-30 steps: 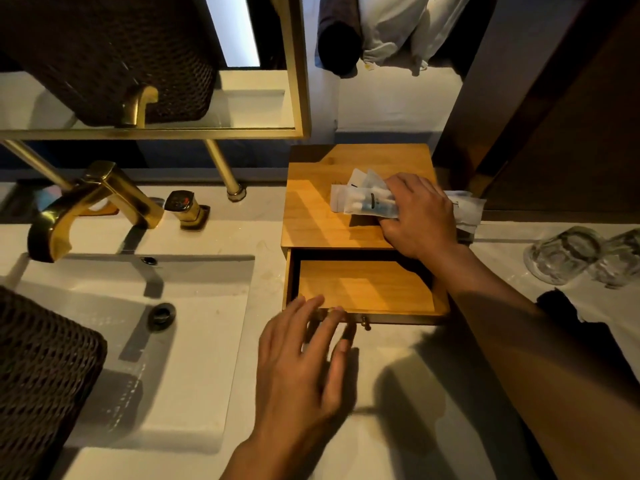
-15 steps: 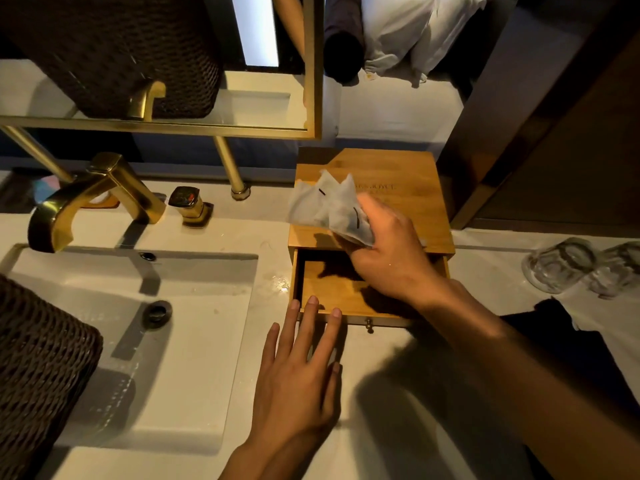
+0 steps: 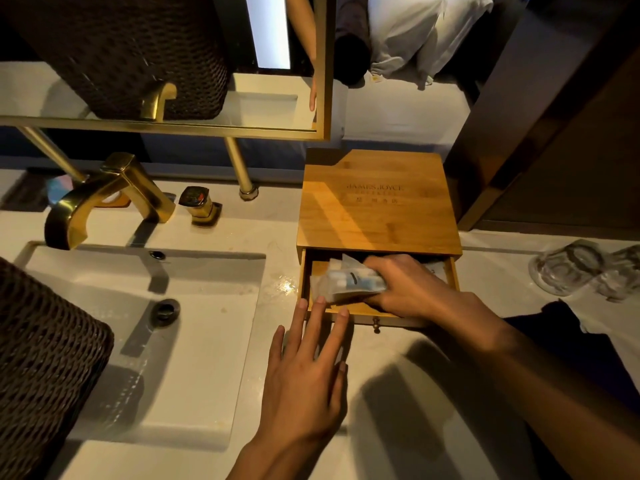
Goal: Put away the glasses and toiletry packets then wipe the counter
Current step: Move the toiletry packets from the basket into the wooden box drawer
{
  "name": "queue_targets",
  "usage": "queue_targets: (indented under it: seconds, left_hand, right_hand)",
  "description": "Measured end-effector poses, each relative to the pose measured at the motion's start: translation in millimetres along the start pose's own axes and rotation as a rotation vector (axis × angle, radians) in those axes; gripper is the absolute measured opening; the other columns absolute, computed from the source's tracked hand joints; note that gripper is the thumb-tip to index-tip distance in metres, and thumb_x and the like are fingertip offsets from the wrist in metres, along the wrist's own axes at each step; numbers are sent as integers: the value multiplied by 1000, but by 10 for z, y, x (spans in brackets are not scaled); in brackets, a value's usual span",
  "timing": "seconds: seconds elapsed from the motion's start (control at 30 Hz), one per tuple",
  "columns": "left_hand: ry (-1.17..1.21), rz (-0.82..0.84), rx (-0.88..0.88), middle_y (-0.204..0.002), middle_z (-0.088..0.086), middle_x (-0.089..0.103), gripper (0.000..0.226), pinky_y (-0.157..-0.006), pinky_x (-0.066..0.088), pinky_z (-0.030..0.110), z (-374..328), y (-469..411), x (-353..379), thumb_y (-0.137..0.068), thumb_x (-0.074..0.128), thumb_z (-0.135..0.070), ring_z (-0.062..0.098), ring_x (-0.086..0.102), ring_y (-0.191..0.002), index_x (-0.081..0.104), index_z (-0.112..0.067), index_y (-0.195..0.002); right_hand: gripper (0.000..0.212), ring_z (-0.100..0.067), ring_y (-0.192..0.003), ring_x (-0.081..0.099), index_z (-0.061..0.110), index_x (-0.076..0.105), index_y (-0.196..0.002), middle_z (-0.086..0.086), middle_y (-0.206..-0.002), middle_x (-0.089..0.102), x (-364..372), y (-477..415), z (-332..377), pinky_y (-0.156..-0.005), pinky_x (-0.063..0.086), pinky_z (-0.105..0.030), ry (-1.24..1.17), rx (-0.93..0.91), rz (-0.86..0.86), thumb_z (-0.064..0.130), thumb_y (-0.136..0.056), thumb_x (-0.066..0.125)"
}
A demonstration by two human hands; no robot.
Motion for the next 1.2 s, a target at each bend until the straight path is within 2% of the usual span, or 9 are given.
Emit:
queue_targets:
  seconds: [0.13,0.23,0.33,0.43,0.57,0.8,0.97,1.13,1.2]
  left_hand:
    - [-25,59,-20,-156,-13,-44,74,-123,-12,45,-22,-20,-72,-97,19,-58,18,-41,-146,-37,-53,-144]
    - [-7,66,-31,-157,-13,-41,68,-122,-20,43,-56,-36,-194,-87,-1,-69,15,-37,-148,-34,-53,-144]
    - [-12,22,34,-169,-5,-8,68,-126,-5,40,-125,-108,-356,-95,8,-63,16,-7,-157,-3,-40,-158]
    - [-2,29,118,-168,0,23,66,-125,6,36,-260,-274,-455,-99,9,-54,19,19,-156,23,-30,-160]
    - [-26,231,135,-171,3,7,60,-126,-1,41,-316,-668,-338,-105,11,-50,25,3,-158,9,-29,-162]
    - [-143,294,57,-170,6,14,61,-128,6,47,-267,-1145,-405,-106,16,-50,30,8,-157,10,-25,-162]
    - [-80,362,133,-171,2,-2,65,-127,6,46,-232,-820,-356,-103,17,-59,27,-6,-158,6,-32,-161]
    - [-155,306,128,-170,1,-12,67,-126,-2,42,-245,-887,-326,-104,19,-56,26,-12,-157,-3,-30,-161]
    - [-145,333,111,-171,3,-5,67,-127,0,43,-228,-913,-314,-104,18,-57,26,-6,-158,1,-28,-162]
  right_hand:
    - [77,-14,-116,56,33,50,-133,7,-129,58,5,-21,-4,-94,52,-39,-38,56,6,70,-68,71]
    - [81,-12,-122,52,43,41,-139,10,-136,53,-57,96,54,-100,49,-41,-146,51,60,82,-70,56]
    - [77,-10,-144,26,44,24,-150,15,-157,31,-90,387,10,-120,23,-39,-100,74,-36,80,-83,35]
    - [62,-6,-151,13,39,25,-152,13,-163,20,-4,659,-56,-121,12,-33,-63,154,-36,65,-96,22]
    - [56,0,-147,-6,29,14,-157,6,-167,7,166,646,-109,-119,-5,-25,-69,148,111,45,-103,8]
    - [69,-4,-147,16,42,18,-153,12,-160,26,52,304,-70,-114,5,-26,-189,150,64,72,-92,5]
    - [108,-15,-153,10,37,24,-154,5,-165,16,86,601,24,-123,10,-43,-12,147,89,90,-68,-15]
    - [99,-10,-153,-5,31,12,-157,8,-167,-2,69,579,37,-124,2,-37,-47,158,80,86,-76,0]
    - [105,-12,-154,0,30,14,-158,6,-167,2,85,525,24,-124,6,-38,-42,183,137,88,-72,-1]
Point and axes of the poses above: each hand's wrist, its own y-axis away from the middle knuckle, its own x-axis out of the palm, z = x × y, the point moved 4 cm from there along -y, towards the middle knuckle
